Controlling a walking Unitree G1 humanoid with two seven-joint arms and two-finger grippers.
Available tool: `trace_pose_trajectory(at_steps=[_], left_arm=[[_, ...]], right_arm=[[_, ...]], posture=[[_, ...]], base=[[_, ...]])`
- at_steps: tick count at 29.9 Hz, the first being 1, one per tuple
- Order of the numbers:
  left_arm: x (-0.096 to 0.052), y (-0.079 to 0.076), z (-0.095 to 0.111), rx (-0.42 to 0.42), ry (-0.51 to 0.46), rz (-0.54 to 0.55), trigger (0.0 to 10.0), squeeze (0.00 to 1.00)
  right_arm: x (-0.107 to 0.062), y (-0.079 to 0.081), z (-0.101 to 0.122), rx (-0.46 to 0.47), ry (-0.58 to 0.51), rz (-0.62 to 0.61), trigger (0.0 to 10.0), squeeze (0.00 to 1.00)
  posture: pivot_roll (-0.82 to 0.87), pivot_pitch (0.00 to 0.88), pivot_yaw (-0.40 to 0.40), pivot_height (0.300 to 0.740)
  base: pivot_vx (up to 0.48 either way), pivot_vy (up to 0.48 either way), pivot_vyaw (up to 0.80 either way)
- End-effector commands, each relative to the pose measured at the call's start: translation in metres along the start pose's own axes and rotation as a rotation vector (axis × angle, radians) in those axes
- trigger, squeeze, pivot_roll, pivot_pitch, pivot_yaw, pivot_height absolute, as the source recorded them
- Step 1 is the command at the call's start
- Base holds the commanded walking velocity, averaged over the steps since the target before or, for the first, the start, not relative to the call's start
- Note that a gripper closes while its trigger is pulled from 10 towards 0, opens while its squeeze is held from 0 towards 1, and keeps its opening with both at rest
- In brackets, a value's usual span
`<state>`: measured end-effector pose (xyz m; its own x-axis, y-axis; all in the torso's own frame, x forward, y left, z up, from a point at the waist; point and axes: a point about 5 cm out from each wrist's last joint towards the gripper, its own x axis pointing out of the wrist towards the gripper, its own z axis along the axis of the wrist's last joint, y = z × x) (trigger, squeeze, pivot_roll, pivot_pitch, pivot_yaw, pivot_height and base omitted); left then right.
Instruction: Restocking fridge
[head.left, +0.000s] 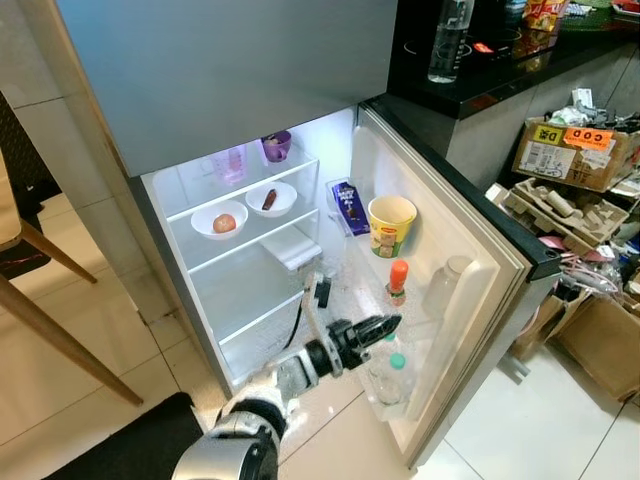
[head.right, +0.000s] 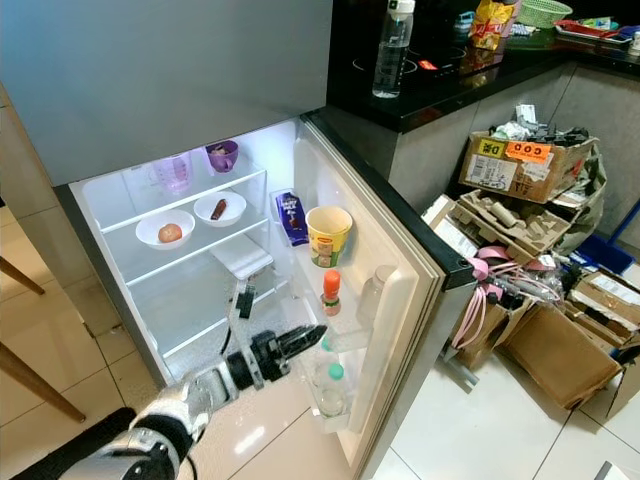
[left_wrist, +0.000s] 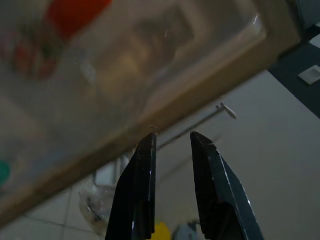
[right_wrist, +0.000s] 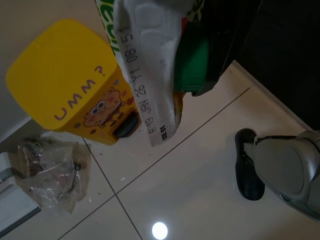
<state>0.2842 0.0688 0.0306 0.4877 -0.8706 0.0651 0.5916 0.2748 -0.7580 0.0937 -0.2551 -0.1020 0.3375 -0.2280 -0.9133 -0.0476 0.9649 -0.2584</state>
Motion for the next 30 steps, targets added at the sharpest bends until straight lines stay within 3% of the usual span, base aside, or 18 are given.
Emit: trace_pose_trajectory(at_steps=[1,2,3,4,6,7,8,9,12,14,15,17,24,26,27,28,30], left_arm=[[-0.013,0.006,0.004,0.029,0.017,0.027,10.0,0.00],[-0.013,0.006,0.004,0.029,0.017,0.027,10.0,0.00],[-0.023,0.011,0.004,0.022,0.011,0.057,10.0,0.00],[-0.023,0.011,0.004,0.022,0.011,0.057,10.0,0.00],[-0.043,0.020,0.004,0.025,0.021,0.133,10.0,0.00],[-0.043,0.020,0.004,0.025,0.021,0.133,10.0,0.00],[-0.054,0.026,0.005,0.018,0.014,0.193,10.0,0.00],[-0.054,0.026,0.005,0.018,0.014,0.193,10.0,0.00],[-0.080,0.040,0.002,-0.012,-0.017,0.375,10.0,0.00],[-0.086,0.042,0.000,-0.019,-0.025,0.412,10.0,0.00],[-0.101,0.048,-0.008,-0.047,-0.038,0.519,10.0,0.00],[-0.113,0.052,-0.015,-0.059,-0.035,0.606,10.0,0.00],[-0.137,0.057,-0.037,-0.118,-0.037,0.773,10.0,0.00],[-0.152,0.058,-0.052,-0.139,-0.005,0.867,10.0,0.00],[-0.152,0.058,-0.052,-0.139,-0.005,0.867,10.0,0.00],[-0.157,0.058,-0.059,-0.148,0.013,0.902,10.0,0.00],[-0.157,0.058,-0.059,-0.148,0.013,0.902,10.0,0.00]], right_arm=[[0.000,-0.001,-0.002,-0.015,0.007,-0.002,10.0,0.00],[0.000,-0.001,-0.002,-0.015,0.007,-0.002,10.0,0.00],[0.000,-0.001,-0.001,-0.008,0.000,-0.004,10.0,0.00],[0.000,-0.001,-0.001,-0.008,0.000,-0.004,10.0,0.00],[0.000,-0.002,0.008,0.015,-0.058,0.007,10.0,0.00],[0.000,-0.002,0.008,0.015,-0.058,0.007,10.0,0.00],[0.000,-0.003,0.020,0.034,-0.127,0.036,10.0,0.00],[0.000,-0.003,0.020,0.034,-0.127,0.036,10.0,0.00],[-0.002,-0.006,0.054,0.083,-0.306,0.125,10.0,0.00],[-0.003,-0.007,0.060,0.089,-0.335,0.141,10.0,0.00],[-0.006,-0.005,0.077,0.037,-0.408,0.228,10.0,0.00],[-0.009,-0.002,0.089,-0.020,-0.457,0.304,10.0,0.00],[-0.022,0.004,0.124,-0.118,-0.605,0.519,10.0,0.00],[-0.032,0.014,0.142,-0.185,-0.690,0.679,10.0,0.00],[-0.032,0.014,0.142,-0.185,-0.690,0.679,10.0,0.00],[-0.037,0.019,0.146,-0.227,-0.711,0.753,10.0,0.00],[-0.037,0.019,0.146,-0.227,-0.711,0.753,10.0,0.00]], posture=[[-0.07,0.000,-0.010,0.740],[-0.07,0.000,-0.010,0.740],[-0.07,0.000,-0.011,0.740],[-0.07,0.000,-0.011,0.740],[-0.07,0.000,-0.007,0.740],[-0.07,0.000,-0.007,0.740],[-0.07,0.000,-0.008,0.740],[-0.07,0.000,-0.008,0.740],[-0.07,0.000,-0.009,0.740],[-0.07,0.000,-0.009,0.740],[-0.06,0.000,-0.012,0.740],[-0.06,0.000,-0.012,0.740],[-0.06,0.000,-0.014,0.740],[-0.06,0.000,-0.014,0.740],[-0.06,0.000,-0.014,0.740],[-0.06,0.000,-0.013,0.740],[-0.06,0.000,-0.013,0.740]], base=[[0.000,0.000,0.00],[0.000,0.000,0.00],[0.000,0.000,0.00],[0.000,0.000,0.00],[0.000,0.000,0.00],[0.000,0.000,0.00],[0.000,0.000,0.00],[0.000,0.000,0.00],[0.000,0.000,0.00],[0.000,0.000,0.00],[0.000,0.000,0.00],[0.000,0.000,0.00],[0.000,0.000,0.00],[0.000,0.000,0.00],[0.000,0.000,0.00],[0.000,0.000,0.00],[0.000,0.000,0.00]])
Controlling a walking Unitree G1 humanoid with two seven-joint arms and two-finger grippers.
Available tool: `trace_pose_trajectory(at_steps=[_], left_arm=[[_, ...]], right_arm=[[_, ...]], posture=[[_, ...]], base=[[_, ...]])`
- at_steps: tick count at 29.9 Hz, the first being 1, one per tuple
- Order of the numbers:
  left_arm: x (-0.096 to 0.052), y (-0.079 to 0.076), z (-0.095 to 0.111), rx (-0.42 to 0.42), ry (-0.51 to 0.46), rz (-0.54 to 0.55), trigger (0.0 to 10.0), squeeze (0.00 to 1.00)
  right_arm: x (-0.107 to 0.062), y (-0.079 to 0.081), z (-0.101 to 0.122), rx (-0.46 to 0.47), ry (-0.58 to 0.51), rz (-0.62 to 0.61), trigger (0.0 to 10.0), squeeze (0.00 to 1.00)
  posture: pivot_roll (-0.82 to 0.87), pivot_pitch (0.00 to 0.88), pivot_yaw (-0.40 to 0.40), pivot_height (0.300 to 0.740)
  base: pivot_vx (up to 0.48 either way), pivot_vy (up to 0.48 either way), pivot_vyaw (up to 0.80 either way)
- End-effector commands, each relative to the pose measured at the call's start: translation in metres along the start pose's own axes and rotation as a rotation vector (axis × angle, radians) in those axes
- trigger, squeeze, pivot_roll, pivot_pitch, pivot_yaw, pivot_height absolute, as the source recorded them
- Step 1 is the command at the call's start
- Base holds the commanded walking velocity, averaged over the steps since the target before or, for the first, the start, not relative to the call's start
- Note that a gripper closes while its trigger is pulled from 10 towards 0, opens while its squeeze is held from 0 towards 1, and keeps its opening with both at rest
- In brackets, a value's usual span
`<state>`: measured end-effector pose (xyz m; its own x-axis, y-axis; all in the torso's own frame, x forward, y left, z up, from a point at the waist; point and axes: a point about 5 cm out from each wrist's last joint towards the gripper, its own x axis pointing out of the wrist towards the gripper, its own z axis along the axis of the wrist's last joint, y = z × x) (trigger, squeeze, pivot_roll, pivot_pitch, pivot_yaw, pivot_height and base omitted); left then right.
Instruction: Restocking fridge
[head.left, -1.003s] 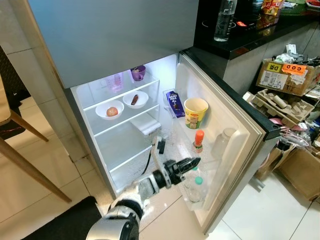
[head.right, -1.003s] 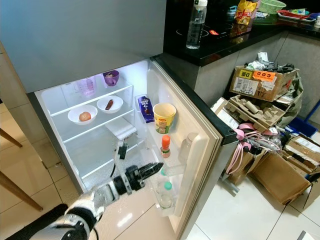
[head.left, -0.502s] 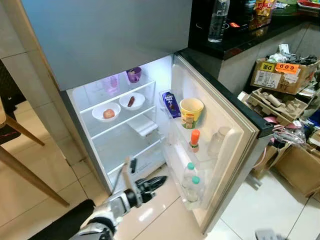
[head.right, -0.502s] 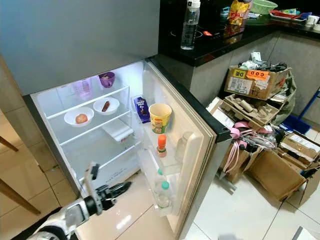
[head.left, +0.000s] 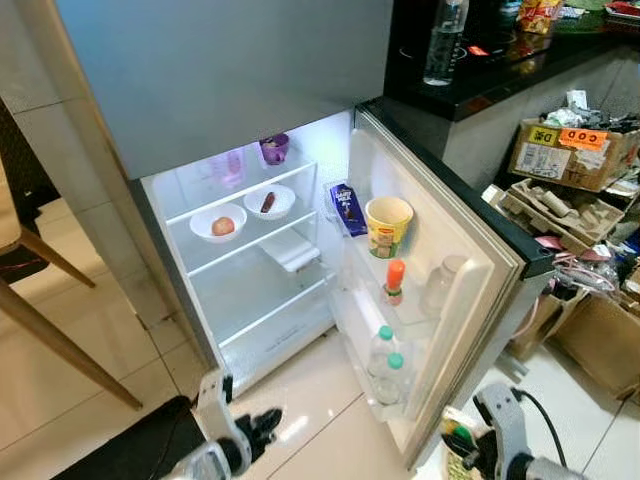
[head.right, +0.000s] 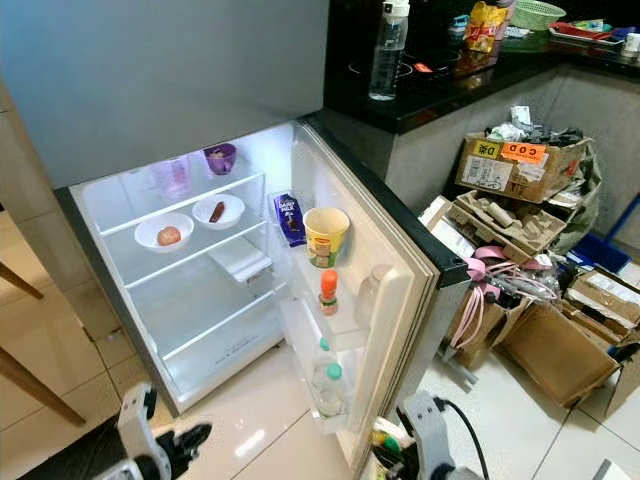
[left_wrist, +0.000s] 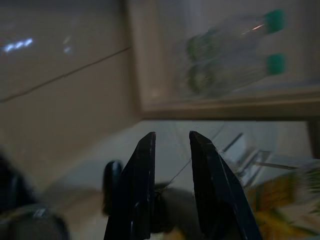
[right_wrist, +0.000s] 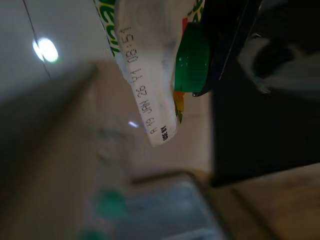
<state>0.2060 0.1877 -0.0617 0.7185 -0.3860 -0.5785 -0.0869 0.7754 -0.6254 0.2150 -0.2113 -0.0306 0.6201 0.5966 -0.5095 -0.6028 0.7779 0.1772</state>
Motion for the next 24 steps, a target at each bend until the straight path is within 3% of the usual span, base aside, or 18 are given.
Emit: trace_pose_trajectory(at_steps=[1,3,8,15,21,24], left_arm=[[-0.012,0.018,-0.011,0.026,0.041,0.110,10.0,0.00],[-0.012,0.018,-0.011,0.026,0.041,0.110,10.0,0.00],[-0.028,0.034,-0.045,0.025,0.132,0.258,10.0,0.00],[-0.028,0.033,-0.053,0.028,0.153,0.259,10.0,0.00],[-0.028,0.033,-0.054,0.028,0.151,0.270,10.0,0.00],[-0.028,0.033,-0.055,0.033,0.154,0.277,10.0,0.00]], right_arm=[[0.010,0.011,0.020,-0.070,-0.073,0.171,10.0,0.00],[0.010,0.011,0.020,-0.070,-0.073,0.171,10.0,0.00],[0.040,0.024,0.077,-0.172,-0.283,0.200,10.0,0.00],[0.054,0.033,0.099,-0.265,-0.332,0.168,10.0,0.00],[0.057,0.025,0.113,-0.315,-0.347,0.020,10.0,0.00],[0.052,0.004,0.118,-0.337,-0.314,-0.174,10.0,0.00]], posture=[[-0.06,0.000,-0.012,0.740],[-0.06,0.000,-0.012,0.740],[-0.06,0.000,-0.010,0.740],[-0.06,0.000,-0.013,0.740],[-0.06,0.000,-0.016,0.740],[-0.06,0.000,-0.018,0.740]], base=[[0.000,0.000,0.00],[0.000,0.000,0.00],[0.000,0.000,0.00],[0.000,0.000,0.00],[0.000,0.000,0.00],[0.000,0.000,0.00]])
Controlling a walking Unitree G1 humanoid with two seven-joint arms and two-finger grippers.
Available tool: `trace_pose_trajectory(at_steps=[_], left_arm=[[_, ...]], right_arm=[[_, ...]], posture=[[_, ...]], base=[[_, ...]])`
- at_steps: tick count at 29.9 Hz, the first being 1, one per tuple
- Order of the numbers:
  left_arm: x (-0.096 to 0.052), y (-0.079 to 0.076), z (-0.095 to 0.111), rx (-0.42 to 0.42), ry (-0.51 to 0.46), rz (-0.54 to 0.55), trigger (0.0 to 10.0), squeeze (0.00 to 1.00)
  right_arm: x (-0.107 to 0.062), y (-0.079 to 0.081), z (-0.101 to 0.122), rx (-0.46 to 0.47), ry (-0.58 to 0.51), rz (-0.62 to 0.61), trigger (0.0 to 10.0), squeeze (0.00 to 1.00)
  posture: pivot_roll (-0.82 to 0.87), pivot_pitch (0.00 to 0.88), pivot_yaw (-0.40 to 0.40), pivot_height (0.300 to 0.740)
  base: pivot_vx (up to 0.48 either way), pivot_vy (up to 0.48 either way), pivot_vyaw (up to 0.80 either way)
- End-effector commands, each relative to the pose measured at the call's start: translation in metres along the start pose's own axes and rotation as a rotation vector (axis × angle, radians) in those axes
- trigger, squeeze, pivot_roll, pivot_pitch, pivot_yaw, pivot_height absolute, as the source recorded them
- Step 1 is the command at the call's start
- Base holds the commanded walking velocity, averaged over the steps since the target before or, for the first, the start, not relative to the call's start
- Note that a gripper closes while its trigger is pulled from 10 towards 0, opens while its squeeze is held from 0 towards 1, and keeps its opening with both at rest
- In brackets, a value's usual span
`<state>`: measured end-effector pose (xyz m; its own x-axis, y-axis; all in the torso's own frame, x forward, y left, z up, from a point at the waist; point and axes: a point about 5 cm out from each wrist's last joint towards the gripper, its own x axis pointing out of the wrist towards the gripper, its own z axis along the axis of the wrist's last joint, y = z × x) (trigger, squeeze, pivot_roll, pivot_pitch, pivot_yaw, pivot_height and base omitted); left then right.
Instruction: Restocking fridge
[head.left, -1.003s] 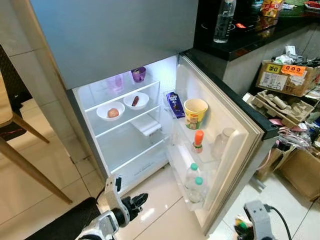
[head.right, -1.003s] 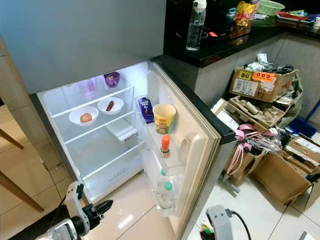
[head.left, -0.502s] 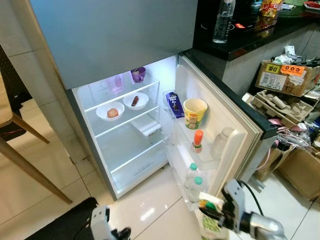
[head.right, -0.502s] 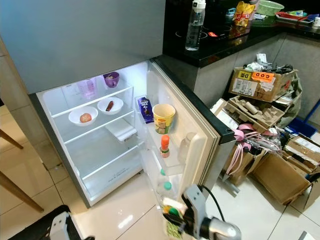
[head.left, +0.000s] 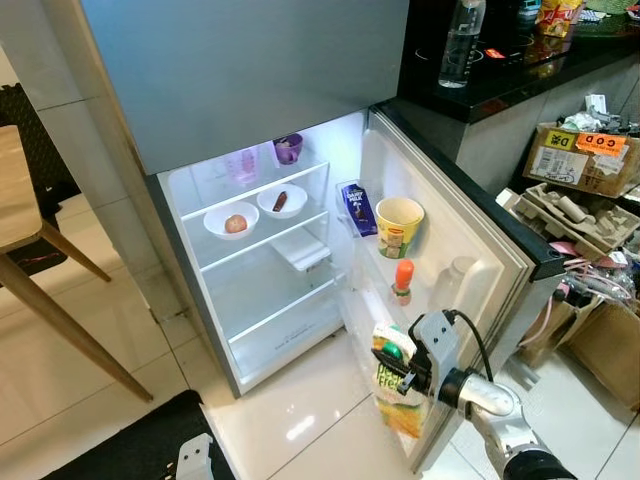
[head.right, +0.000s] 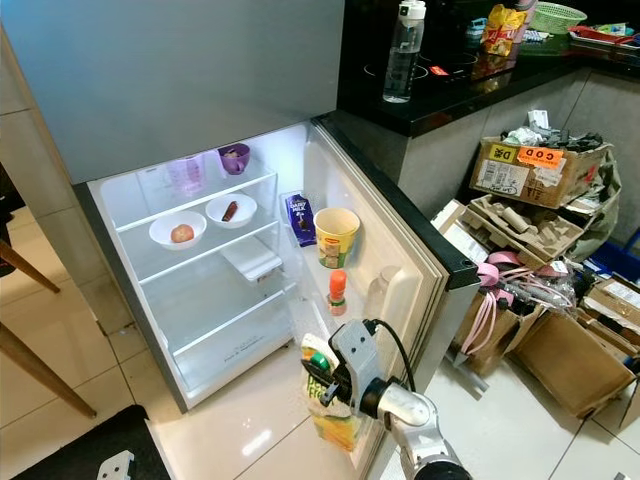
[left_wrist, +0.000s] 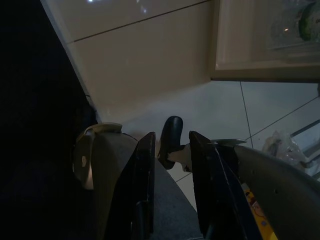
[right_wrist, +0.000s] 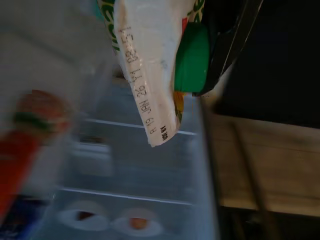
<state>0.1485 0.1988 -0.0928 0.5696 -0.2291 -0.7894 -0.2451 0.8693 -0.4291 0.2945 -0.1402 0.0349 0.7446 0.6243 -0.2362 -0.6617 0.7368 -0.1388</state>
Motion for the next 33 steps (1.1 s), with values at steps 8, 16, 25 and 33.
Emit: trace_pose_trajectory(at_steps=[8,16,25,33], left_arm=[[0.001,-0.003,-0.008,0.024,0.027,0.006,10.0,0.00],[0.002,-0.005,-0.009,0.026,0.028,0.000,10.0,0.00],[0.002,-0.004,-0.010,0.042,0.035,0.006,10.0,0.00],[0.001,-0.004,-0.011,0.042,0.036,0.006,10.0,0.00]], right_arm=[[-0.015,-0.049,0.001,-0.074,0.089,-0.412,10.0,0.00],[-0.036,-0.077,-0.005,-0.113,0.166,-0.607,10.0,0.00],[-0.056,-0.066,-0.041,-0.054,0.324,-0.617,10.0,0.00],[-0.096,-0.019,-0.106,0.021,0.619,-0.565,10.0,0.00]], posture=[[-0.06,0.000,-0.024,0.740],[-0.05,0.000,-0.027,0.740],[-0.05,0.000,-0.027,0.740],[-0.05,0.000,-0.023,0.740]], base=[[0.000,0.000,0.00],[0.000,0.000,0.00],[0.000,0.000,0.00],[0.000,0.000,0.00]])
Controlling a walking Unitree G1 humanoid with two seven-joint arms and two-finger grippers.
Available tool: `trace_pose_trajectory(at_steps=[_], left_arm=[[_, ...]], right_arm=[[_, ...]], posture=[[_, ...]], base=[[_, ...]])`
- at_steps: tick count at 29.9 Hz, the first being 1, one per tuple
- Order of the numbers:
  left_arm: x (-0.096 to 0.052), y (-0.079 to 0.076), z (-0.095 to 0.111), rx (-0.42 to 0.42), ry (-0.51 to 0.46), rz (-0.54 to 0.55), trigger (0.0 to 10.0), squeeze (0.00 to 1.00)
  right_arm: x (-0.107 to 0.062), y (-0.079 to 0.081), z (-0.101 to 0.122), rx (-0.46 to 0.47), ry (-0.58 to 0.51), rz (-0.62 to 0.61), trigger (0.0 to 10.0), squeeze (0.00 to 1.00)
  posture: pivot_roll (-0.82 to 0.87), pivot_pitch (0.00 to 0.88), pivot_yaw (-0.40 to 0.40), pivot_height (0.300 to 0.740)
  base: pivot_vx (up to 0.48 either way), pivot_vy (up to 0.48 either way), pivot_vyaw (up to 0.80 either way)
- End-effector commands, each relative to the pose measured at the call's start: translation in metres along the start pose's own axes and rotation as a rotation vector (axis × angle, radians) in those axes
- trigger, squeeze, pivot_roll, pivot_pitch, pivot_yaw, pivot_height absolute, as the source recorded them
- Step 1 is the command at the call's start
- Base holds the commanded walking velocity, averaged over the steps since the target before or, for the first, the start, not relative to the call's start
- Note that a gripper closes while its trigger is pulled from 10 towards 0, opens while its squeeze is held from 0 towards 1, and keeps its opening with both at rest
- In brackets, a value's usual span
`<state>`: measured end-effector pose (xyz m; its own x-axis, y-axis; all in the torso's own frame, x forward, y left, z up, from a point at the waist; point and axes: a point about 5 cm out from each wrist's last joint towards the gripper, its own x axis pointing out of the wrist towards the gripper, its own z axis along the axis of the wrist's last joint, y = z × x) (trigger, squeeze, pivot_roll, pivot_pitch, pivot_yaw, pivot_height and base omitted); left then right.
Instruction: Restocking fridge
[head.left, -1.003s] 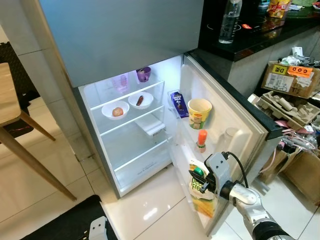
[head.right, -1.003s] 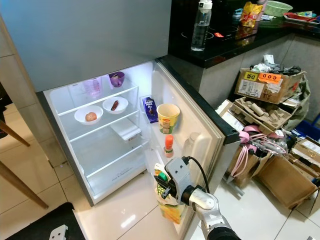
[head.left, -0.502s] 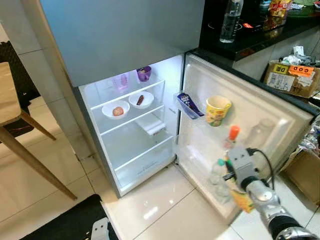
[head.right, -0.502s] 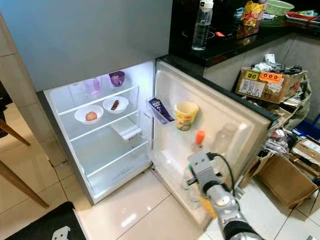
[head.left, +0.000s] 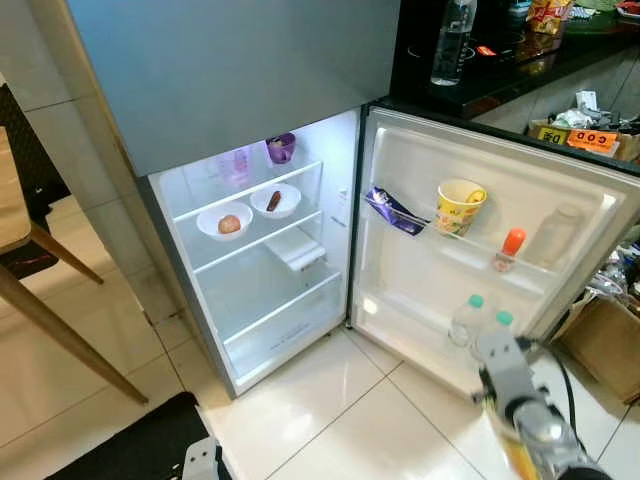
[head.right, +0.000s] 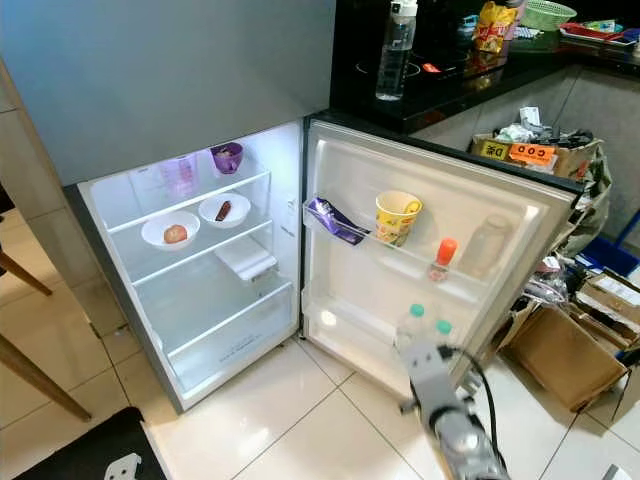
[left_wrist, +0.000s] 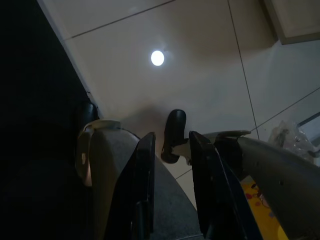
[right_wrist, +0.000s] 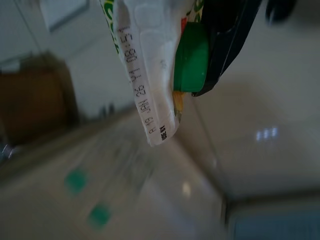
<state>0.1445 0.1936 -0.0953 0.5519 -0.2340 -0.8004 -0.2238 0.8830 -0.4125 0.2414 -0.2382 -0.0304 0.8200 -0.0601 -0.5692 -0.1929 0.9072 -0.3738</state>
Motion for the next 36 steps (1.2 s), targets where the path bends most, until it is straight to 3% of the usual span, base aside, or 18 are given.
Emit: trace_pose_trajectory(at_steps=[1,2,7,17,23,28,36], left_arm=[[0.000,-0.001,-0.004,0.017,0.015,0.007,10.0,0.00],[0.000,-0.001,-0.004,0.017,0.015,0.007,10.0,0.00],[-0.002,0.006,-0.001,0.053,0.003,0.052,10.0,0.00],[-0.004,0.013,0.010,0.131,-0.049,0.131,10.0,0.00],[-0.005,0.016,0.021,0.110,-0.112,0.154,10.0,0.00],[-0.011,0.026,0.025,0.100,-0.138,0.212,10.0,0.00],[-0.012,0.028,0.021,0.081,-0.127,0.198,10.0,0.00]], right_arm=[[-0.012,0.008,-0.033,0.000,0.132,0.005,10.0,0.00],[-0.012,0.008,-0.033,0.000,0.132,0.005,10.0,0.00],[-0.034,0.016,-0.075,0.064,0.285,0.001,10.0,0.00],[-0.053,0.029,-0.104,0.161,0.394,-0.006,10.0,0.00],[-0.054,0.037,-0.105,0.199,0.410,0.037,10.0,0.00],[-0.051,0.041,-0.101,0.196,0.407,0.055,10.0,0.00],[-0.051,0.044,-0.101,0.198,0.407,0.070,10.0,0.00]], posture=[[-0.05,0.000,-0.021,0.740],[-0.05,0.000,-0.021,0.740],[-0.05,0.000,-0.016,0.740],[-0.06,0.000,-0.008,0.740],[-0.05,0.000,-0.012,0.740],[-0.04,0.000,-0.013,0.740],[-0.04,0.000,-0.024,0.740]], base=[[0.000,0.000,0.00],[0.000,0.000,0.00],[0.000,0.000,0.00],[0.000,0.000,0.00],[0.000,0.000,0.00],[0.000,0.000,-0.80],[0.000,0.000,-0.80]])
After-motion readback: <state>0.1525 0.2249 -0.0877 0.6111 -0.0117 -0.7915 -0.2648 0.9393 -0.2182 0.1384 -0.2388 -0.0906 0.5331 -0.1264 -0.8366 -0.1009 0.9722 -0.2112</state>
